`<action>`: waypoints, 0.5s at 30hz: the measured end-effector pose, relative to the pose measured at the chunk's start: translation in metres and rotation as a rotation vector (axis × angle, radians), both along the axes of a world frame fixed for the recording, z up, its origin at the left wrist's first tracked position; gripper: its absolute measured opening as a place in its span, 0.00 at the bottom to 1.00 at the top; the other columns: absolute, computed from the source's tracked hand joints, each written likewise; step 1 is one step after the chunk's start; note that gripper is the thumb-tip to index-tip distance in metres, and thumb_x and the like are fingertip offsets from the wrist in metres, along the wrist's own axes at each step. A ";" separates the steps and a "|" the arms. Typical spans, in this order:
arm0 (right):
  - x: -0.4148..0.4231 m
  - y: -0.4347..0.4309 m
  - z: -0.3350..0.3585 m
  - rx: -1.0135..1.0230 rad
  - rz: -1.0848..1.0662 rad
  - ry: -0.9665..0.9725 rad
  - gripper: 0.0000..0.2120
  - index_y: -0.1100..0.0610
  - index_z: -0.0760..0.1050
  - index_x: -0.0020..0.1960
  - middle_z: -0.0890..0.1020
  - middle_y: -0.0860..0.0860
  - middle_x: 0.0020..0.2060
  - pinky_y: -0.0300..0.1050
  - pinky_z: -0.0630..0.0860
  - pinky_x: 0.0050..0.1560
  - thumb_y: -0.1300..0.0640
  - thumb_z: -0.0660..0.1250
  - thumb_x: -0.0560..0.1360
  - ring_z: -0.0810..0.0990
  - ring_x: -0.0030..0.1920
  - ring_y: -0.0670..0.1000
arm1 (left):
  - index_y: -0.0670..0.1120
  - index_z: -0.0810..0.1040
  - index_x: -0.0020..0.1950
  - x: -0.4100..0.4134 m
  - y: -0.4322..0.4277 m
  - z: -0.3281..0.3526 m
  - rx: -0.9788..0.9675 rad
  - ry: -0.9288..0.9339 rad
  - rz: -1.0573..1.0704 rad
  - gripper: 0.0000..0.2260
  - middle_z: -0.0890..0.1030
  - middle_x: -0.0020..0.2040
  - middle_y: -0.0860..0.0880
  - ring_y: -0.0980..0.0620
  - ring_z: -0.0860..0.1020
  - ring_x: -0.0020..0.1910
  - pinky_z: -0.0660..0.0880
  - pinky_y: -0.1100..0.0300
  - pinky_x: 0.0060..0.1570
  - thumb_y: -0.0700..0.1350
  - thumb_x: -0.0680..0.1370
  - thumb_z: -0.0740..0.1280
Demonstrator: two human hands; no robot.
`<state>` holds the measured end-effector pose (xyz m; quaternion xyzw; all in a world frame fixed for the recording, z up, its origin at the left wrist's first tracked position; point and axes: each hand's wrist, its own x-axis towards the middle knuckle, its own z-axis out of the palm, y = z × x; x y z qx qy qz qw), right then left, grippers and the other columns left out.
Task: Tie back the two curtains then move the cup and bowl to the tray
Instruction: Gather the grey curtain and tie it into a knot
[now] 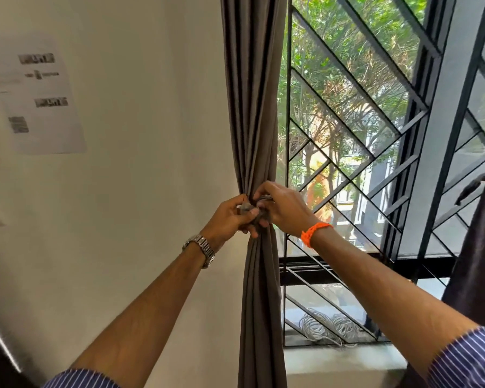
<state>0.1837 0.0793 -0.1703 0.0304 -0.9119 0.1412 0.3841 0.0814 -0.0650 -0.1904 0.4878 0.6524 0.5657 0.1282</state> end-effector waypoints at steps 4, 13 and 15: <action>-0.010 -0.003 0.002 -0.145 -0.038 -0.052 0.08 0.55 0.80 0.47 0.81 0.53 0.45 0.52 0.79 0.47 0.65 0.69 0.70 0.80 0.44 0.53 | 0.37 0.76 0.41 0.001 -0.008 0.002 0.027 0.285 0.163 0.10 0.83 0.34 0.46 0.49 0.82 0.30 0.78 0.58 0.33 0.41 0.72 0.75; -0.014 -0.003 -0.001 -0.179 -0.136 -0.090 0.07 0.56 0.78 0.41 0.80 0.53 0.41 0.35 0.73 0.39 0.65 0.73 0.67 0.76 0.40 0.49 | 0.51 0.76 0.39 0.010 -0.010 0.003 -0.097 0.863 0.395 0.07 0.74 0.31 0.58 0.56 0.73 0.29 0.72 0.60 0.32 0.48 0.72 0.74; -0.010 -0.003 -0.002 -0.131 -0.131 -0.141 0.04 0.61 0.81 0.42 0.81 0.54 0.40 0.33 0.72 0.37 0.66 0.72 0.68 0.77 0.39 0.50 | 0.50 0.76 0.40 0.012 -0.008 0.005 -0.093 0.909 0.396 0.07 0.74 0.31 0.57 0.55 0.71 0.29 0.69 0.60 0.31 0.46 0.72 0.73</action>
